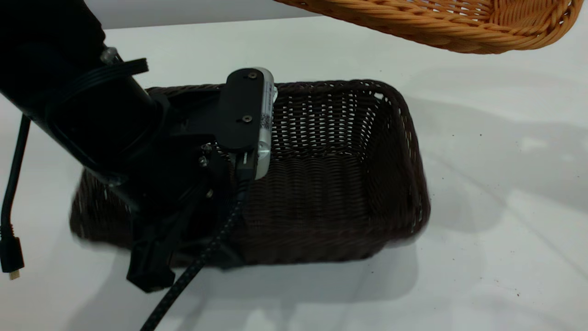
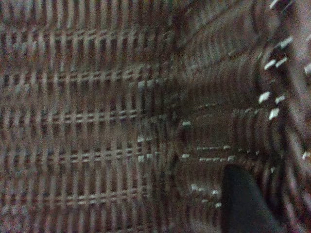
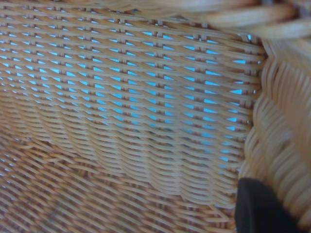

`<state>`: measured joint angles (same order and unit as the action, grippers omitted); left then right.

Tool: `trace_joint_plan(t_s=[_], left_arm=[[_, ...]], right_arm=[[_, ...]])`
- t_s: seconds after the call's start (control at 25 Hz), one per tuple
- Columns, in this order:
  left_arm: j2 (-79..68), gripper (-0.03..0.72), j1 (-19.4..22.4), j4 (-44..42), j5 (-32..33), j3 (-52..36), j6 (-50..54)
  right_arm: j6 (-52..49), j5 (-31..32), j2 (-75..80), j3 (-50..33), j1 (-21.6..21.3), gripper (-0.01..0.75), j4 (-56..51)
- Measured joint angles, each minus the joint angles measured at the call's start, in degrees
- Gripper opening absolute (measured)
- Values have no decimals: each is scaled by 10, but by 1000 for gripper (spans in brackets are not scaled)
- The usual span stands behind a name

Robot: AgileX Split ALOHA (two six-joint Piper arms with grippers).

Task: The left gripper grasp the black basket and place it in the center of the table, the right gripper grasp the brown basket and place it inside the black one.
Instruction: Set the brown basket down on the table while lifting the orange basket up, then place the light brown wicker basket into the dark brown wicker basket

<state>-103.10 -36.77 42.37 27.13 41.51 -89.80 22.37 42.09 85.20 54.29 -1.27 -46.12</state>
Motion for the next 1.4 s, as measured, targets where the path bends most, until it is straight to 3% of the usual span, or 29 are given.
trace_joint_plan(t_s=[0.2,0.32,0.72,0.92,1.16,1.4], left_arm=[[1,513,0,28,-8,0,0],[15,587,-1,28,-2,0,2],[167,606,-40,41,18,0,19],[274,606,-68,41,13,0,18],[411,598,-69,43,-51,0,47],[512,597,-68,43,-149,0,60]], right_arm=[[8,11,0,0,0,99,0],[8,24,0,11,0,99,4],[-17,62,22,101,0,99,54],[-20,114,73,147,0,99,63],[-27,166,130,188,16,99,58],[-26,196,147,188,66,99,57]])
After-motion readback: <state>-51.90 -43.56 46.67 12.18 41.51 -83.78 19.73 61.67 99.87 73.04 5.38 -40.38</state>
